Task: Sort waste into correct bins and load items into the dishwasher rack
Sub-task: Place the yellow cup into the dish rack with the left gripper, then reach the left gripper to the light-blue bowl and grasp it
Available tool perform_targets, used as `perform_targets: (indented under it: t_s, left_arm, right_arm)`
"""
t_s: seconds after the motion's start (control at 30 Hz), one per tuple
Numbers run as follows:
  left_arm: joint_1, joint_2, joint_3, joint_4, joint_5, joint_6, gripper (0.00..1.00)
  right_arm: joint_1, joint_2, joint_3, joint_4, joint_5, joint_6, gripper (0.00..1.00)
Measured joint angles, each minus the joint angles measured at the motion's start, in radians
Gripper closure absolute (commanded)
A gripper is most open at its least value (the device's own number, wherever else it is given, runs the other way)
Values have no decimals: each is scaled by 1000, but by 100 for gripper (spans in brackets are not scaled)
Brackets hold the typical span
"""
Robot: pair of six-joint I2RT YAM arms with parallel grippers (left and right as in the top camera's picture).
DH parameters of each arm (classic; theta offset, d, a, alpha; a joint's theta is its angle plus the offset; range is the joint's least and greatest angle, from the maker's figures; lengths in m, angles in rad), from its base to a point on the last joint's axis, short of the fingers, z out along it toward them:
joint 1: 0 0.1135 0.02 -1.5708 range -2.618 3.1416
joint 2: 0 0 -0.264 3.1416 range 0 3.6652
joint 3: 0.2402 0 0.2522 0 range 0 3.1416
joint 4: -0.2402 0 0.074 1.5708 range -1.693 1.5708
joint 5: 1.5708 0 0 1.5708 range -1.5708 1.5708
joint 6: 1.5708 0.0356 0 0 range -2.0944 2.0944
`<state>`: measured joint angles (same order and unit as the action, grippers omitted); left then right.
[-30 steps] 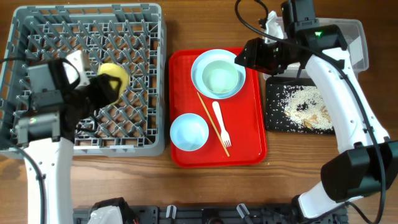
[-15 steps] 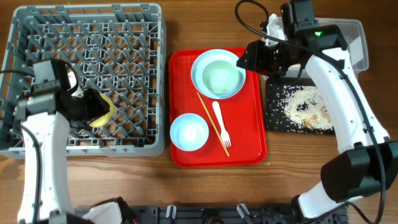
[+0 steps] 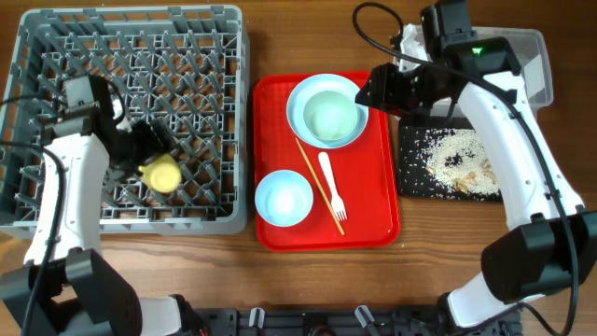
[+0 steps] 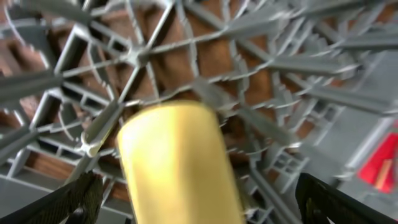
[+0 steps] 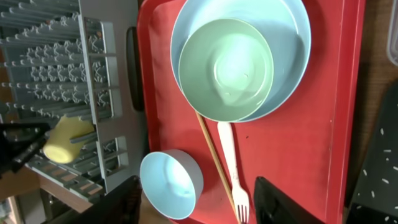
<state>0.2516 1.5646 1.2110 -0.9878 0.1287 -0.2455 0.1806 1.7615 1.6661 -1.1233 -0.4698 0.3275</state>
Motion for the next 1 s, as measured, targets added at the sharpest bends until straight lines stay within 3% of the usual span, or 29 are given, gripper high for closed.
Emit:
perform_targets:
  t_s: [0.23,0.33,0.4,0.57,0.67,0.83,1.0]
  left_arm:
    - [-80,-145,84,32,39,0,0]
    - [-215,-185,85,31,46,0,0]
    - [-330,-180,85,32,55,0,0]
    - [-609,-126,85,85,101,0,1]
    - [-742,-41,86,124,106,1,9]
    - [-879,127,86,121,78,-2,20]
    - [-933,255,86,95,64,-3,31]
  right_arm:
    - [-5,-2,0,-82,108,1,30]
    - [-37,-27,0,-100,183,14,9]
    - [-75,-64,0,-101,212,14,2]
    - [-144,-134,0,-142,243,12,0]
    - [-144,-134,0,-147,243,7,0]
    - [-144,-134,0,-148,245,7,0]
    - [-144,-134,0,-148,246,7,0]
